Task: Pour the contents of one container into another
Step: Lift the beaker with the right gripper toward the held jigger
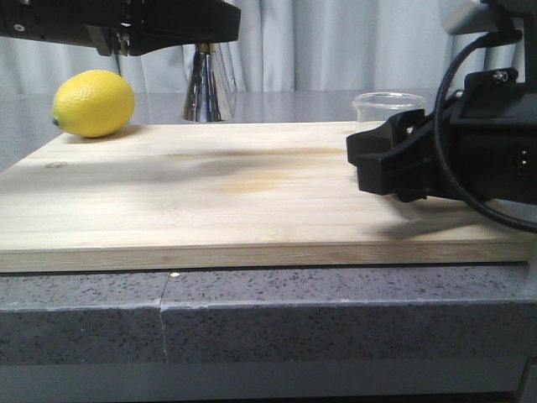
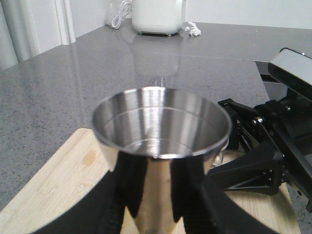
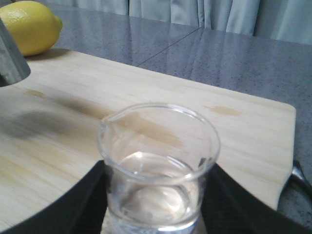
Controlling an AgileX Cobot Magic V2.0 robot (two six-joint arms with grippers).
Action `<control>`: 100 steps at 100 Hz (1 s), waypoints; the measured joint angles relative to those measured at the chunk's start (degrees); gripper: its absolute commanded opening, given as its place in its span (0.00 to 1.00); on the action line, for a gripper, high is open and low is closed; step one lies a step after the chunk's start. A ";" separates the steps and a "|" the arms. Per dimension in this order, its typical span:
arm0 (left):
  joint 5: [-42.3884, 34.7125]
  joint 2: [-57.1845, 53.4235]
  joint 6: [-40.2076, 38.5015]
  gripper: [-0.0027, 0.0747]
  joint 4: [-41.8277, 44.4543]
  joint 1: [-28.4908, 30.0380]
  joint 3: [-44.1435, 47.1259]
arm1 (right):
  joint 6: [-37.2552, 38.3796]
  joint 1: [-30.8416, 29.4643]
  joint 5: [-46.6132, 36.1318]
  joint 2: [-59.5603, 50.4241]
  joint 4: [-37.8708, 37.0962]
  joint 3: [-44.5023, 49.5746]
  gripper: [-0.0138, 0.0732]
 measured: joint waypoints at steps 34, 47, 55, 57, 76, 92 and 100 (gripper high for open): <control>0.00 0.00 0.00 0.27 0.00 0.00 0.00 | 0.00 0.00 0.36 -0.39 0.64 -0.40 0.50; 0.00 0.00 0.00 0.27 0.00 0.00 0.00 | 0.00 0.00 3.56 -3.28 1.59 -2.83 0.50; 0.00 0.00 0.00 0.27 0.00 0.00 0.00 | 0.00 0.00 7.83 -5.81 1.70 -5.28 0.50; 0.00 0.00 0.00 0.27 0.00 0.00 0.00 | 0.00 0.00 9.10 -6.42 1.74 -6.05 0.50; 0.00 0.00 0.00 0.27 0.00 0.00 0.00 | 0.00 0.00 23.50 -10.79 1.69 -15.01 0.50; 0.00 0.00 0.00 0.27 0.00 0.00 0.00 | 0.04 0.00 39.01 -11.86 0.32 -24.47 0.50; 0.00 0.00 0.00 0.27 0.00 0.00 0.00 | 0.04 0.00 46.71 -11.86 -1.18 -29.17 0.50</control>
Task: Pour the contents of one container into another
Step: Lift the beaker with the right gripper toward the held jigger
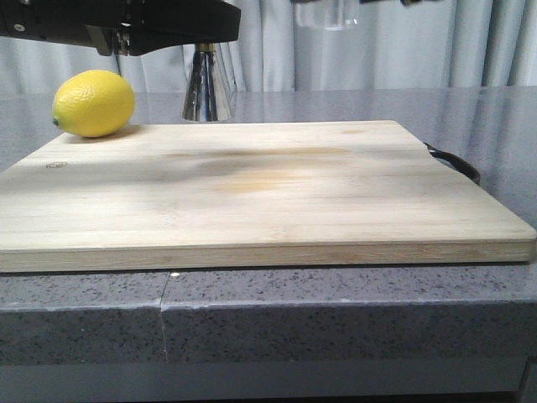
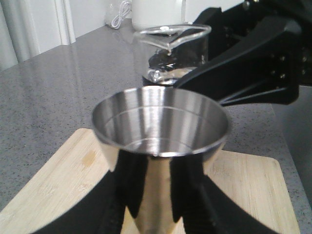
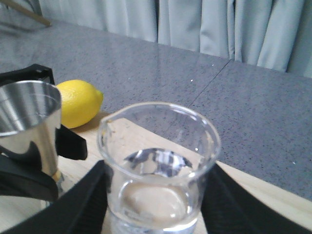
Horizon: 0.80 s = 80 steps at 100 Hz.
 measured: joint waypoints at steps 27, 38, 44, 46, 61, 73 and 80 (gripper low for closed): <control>0.00 0.00 0.00 0.27 0.00 0.00 0.00 | 0.00 1.09 20.60 0.87 -7.59 -14.67 0.50; 0.00 0.00 0.00 0.27 0.00 0.00 0.00 | 0.00 2.78 24.68 2.62 -13.00 -18.94 0.50; 0.00 0.00 0.00 0.27 0.00 0.00 0.00 | 0.00 3.71 26.35 3.58 -16.44 -20.65 0.50; 0.00 0.00 0.00 0.27 0.00 0.00 0.00 | 0.00 4.09 26.88 3.79 -17.66 -21.24 0.50; 0.00 0.00 0.00 0.27 0.00 0.00 0.00 | 0.00 6.95 28.72 4.73 -26.78 -23.82 0.50; 0.00 0.00 0.00 0.27 0.00 0.00 0.00 | 0.00 8.98 28.76 4.83 -34.25 -24.58 0.50; 0.00 0.00 0.00 0.27 0.00 0.00 0.00 | 0.00 9.88 28.76 4.83 -37.79 -24.58 0.50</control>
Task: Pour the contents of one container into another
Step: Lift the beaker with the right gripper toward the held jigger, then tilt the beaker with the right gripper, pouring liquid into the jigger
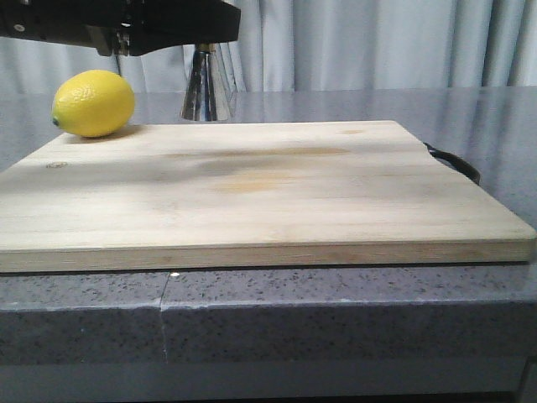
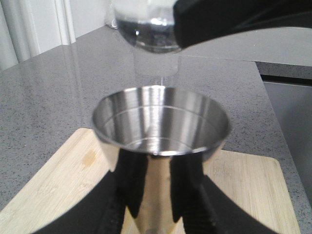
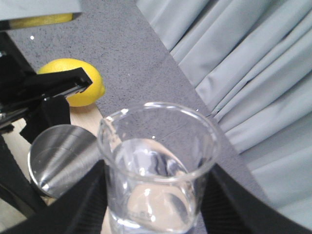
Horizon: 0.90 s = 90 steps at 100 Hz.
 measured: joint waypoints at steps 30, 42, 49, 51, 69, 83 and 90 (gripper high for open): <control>0.00 0.00 0.00 0.27 0.00 0.00 0.00 | 0.00 0.76 0.00 0.13 -8.53 0.00 0.50; 0.00 0.00 0.00 0.27 0.00 0.00 0.00 | 0.00 0.76 0.00 0.13 -11.77 0.00 0.50; 0.00 0.00 0.00 0.27 0.00 0.00 0.00 | 0.00 0.76 -0.23 0.13 -13.48 0.00 0.50; 0.00 0.00 0.00 0.27 0.00 0.00 0.00 | 0.00 0.76 -0.23 0.13 -14.02 0.00 0.50; 0.00 0.00 0.00 0.27 0.00 0.00 0.00 | 0.00 0.76 -0.60 0.17 -18.45 0.00 0.50; 0.00 0.00 0.00 0.27 0.00 0.00 0.00 | 0.00 0.76 -1.06 0.17 -20.84 0.00 0.50; 0.00 0.00 0.00 0.27 0.00 0.00 0.00 | 0.00 0.76 -1.55 0.17 -21.47 0.00 0.50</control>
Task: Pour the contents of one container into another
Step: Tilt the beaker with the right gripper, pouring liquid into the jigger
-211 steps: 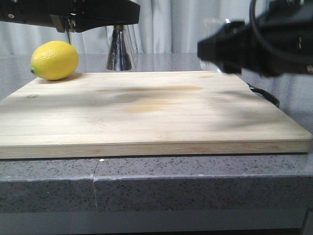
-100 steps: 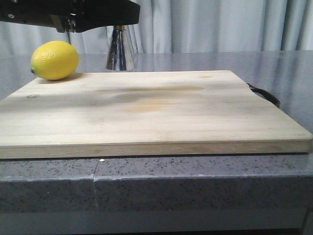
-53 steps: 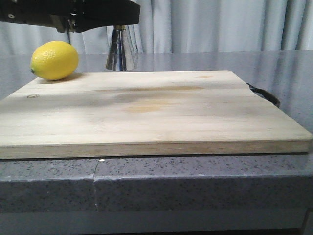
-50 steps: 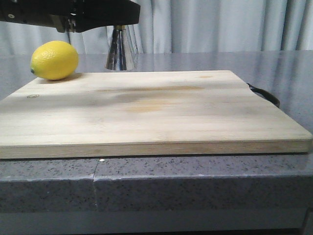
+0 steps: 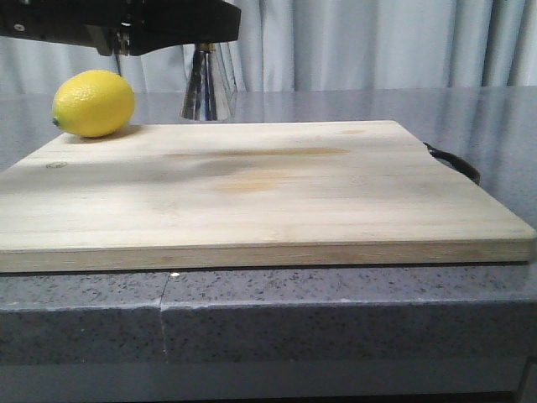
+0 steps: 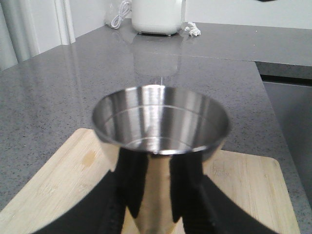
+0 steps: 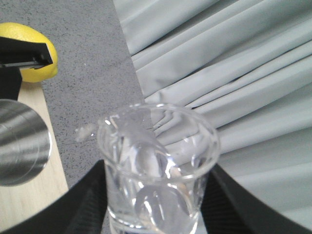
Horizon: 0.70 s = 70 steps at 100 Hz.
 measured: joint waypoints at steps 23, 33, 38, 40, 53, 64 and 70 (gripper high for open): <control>0.00 0.00 0.00 0.27 0.00 0.00 0.00 | 0.00 0.00 -2.02 0.00 -2.32 0.00 0.50; 0.00 0.00 0.00 0.27 0.00 0.00 0.00 | 0.00 0.00 -2.24 0.00 -2.90 0.00 0.50; 0.00 0.00 0.00 0.27 0.00 0.00 0.00 | 0.00 0.00 -2.24 0.00 -3.17 0.00 0.50; 0.00 0.00 0.00 0.27 0.00 0.00 0.00 | 0.00 0.00 -2.24 0.00 -3.28 0.00 0.50; 0.00 0.00 0.00 0.27 0.00 0.00 0.00 | 0.00 0.00 -2.32 0.00 -4.41 0.00 0.50; 0.00 0.00 0.00 0.27 0.00 0.00 0.00 | 0.00 0.00 -2.32 0.00 -5.15 0.00 0.50; 0.00 0.00 0.00 0.27 0.00 0.00 0.00 | 0.00 0.00 -2.36 0.00 -5.68 0.00 0.50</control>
